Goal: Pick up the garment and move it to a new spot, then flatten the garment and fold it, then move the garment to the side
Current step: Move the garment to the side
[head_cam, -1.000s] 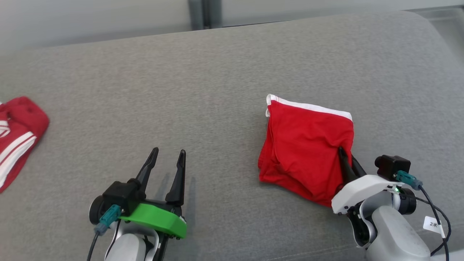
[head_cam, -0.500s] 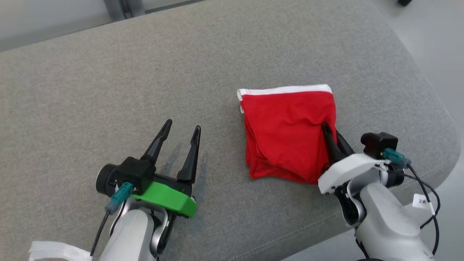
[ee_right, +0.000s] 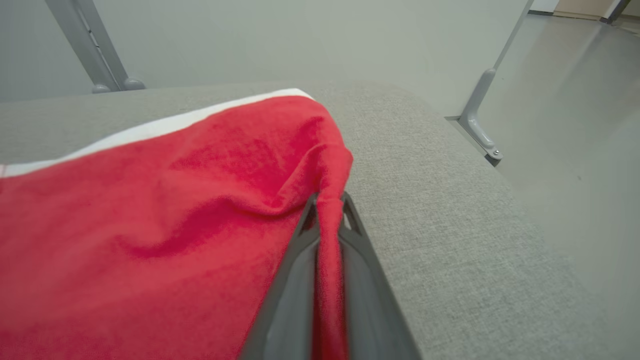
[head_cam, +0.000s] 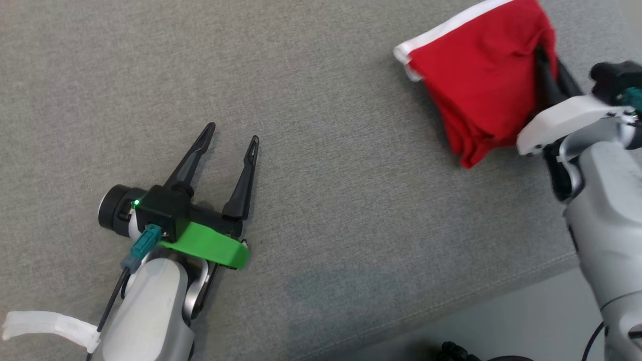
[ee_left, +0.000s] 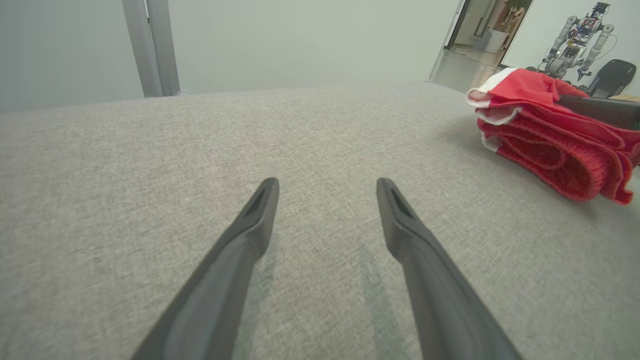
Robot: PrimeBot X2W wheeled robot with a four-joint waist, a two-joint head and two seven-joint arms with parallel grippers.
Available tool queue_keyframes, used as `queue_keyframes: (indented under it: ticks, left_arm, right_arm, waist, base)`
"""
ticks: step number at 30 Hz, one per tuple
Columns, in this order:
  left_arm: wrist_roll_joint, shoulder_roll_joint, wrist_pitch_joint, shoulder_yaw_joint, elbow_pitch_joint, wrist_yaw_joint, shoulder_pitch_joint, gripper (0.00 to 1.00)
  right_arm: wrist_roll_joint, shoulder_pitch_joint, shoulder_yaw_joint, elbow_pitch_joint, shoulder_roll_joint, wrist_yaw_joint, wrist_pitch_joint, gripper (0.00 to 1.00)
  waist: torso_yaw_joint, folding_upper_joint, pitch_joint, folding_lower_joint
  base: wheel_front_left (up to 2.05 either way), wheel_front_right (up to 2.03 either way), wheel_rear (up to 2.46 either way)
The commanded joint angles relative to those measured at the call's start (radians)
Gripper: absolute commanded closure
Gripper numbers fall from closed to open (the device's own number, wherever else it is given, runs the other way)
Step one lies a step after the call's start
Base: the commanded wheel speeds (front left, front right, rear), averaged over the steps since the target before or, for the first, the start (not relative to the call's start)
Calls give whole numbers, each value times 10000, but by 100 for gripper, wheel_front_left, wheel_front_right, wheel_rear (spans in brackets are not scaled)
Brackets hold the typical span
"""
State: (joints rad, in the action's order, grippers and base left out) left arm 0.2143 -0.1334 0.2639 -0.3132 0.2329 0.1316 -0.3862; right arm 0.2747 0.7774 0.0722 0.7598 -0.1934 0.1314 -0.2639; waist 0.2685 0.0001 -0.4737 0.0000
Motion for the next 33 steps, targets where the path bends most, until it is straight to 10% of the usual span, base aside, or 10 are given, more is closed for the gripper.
queue_keyframes:
  ticks: [1, 11, 12, 13, 14, 15, 22, 33]
  left_arm:
    - [-90, -159, 4, 48, -52, -26, -196, 0]
    - [-141, -389, -9, 214, -217, -28, -2, 0]
    - [-160, -396, -9, 247, -218, -28, 17, 0]
    - [-160, -396, -9, 247, -218, -28, 17, 0]
    - [-174, -385, -9, 268, -217, -28, 30, 0]
    - [-175, -368, -9, 272, -210, -28, 40, 0]
    - [-114, -98, -6, 437, -60, -28, 229, 0]
    - [-355, 481, 2, 1578, 373, -28, 1006, 0]
  right_arm:
    - [-317, 423, -421, 344, -383, -17, -5, 100]
    - [-2455, 1236, -3372, 1367, -1726, -17, -5, 96]
    - [-2698, 1264, -3675, 1331, -1793, -17, -5, 63]
    - [-2698, 1264, -3675, 1331, -1793, -17, -5, 63]
    - [-2904, 1267, -3972, 1302, -1833, -17, -5, 16]
    - [-3097, 1277, -4295, 1226, -1819, -17, -5, 0]
    - [-4080, 736, -5574, -359, -917, -15, -5, 0]
    - [-2621, -1145, -2130, -2269, 205, -17, -5, 0]
  waist:
    - [-597, -1, -801, 0]
    - [-1087, -1, -937, 0]
    - [-1109, -1, -934, 0]
    - [-1109, -1, -934, 0]
    - [-1131, -1, -921, 0]
    - [-1151, -1, -905, 0]
    - [-1273, -1, -402, 0]
    - [-1555, -1, 1172, 0]
  base:
    - [0, 0, 0]
    - [0, 0, 0]
    - [0, 0, 0]
    - [0, 0, 0]
    - [0, 0, 0]
    - [0, 0, 0]
    - [0, 0, 0]
    - [0, 0, 0]
